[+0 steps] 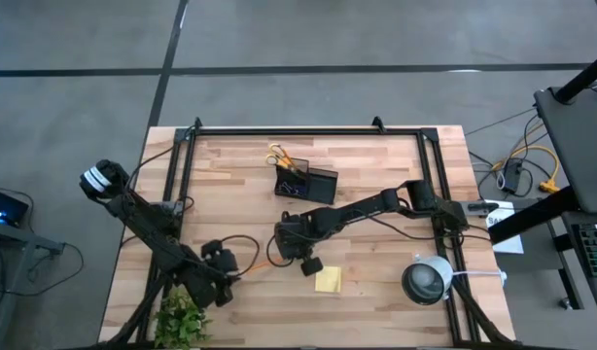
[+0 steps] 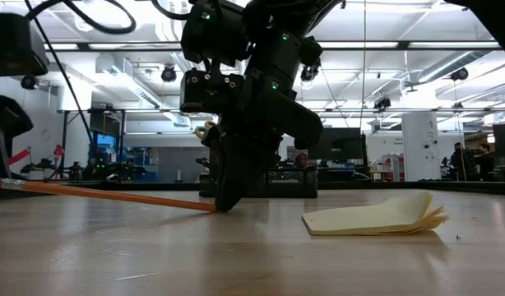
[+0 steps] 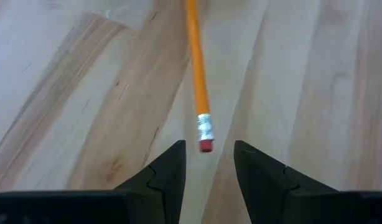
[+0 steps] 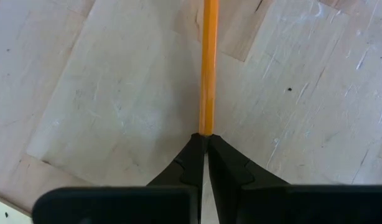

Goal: Pick and place office supplies into organizer
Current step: Put the orange pencil into the black organizer bin

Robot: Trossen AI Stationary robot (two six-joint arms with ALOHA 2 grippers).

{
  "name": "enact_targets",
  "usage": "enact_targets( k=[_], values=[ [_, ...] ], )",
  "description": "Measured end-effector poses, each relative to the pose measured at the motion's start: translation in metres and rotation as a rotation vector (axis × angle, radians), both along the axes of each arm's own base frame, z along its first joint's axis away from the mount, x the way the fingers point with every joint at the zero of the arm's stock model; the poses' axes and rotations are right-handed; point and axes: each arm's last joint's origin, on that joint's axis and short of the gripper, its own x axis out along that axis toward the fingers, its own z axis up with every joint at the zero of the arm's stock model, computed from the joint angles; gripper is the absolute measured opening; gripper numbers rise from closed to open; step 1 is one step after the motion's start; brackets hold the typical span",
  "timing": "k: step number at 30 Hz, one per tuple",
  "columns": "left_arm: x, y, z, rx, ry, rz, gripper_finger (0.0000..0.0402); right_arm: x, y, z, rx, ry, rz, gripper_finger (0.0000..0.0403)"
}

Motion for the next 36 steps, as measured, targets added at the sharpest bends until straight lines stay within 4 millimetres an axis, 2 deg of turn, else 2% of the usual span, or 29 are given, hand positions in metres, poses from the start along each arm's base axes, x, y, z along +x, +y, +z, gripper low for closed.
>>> enact_targets(
  k=[9, 21, 36],
  values=[
    [0.006, 0.004, 0.001, -0.014, -0.008, 0.029, 0.0120, 0.001, 0.000, 0.000, 0.002, -0.006, -0.003, 0.0009],
    [0.019, 0.008, -0.015, -0.028, 0.107, -0.004, 0.0119, 0.002, 0.000, 0.001, 0.001, -0.015, -0.003, 0.0009],
    [0.021, 0.009, -0.013, -0.031, 0.088, 0.006, 0.0011, 0.002, 0.000, 0.001, 0.002, -0.015, -0.004, 0.0008]
  ],
)
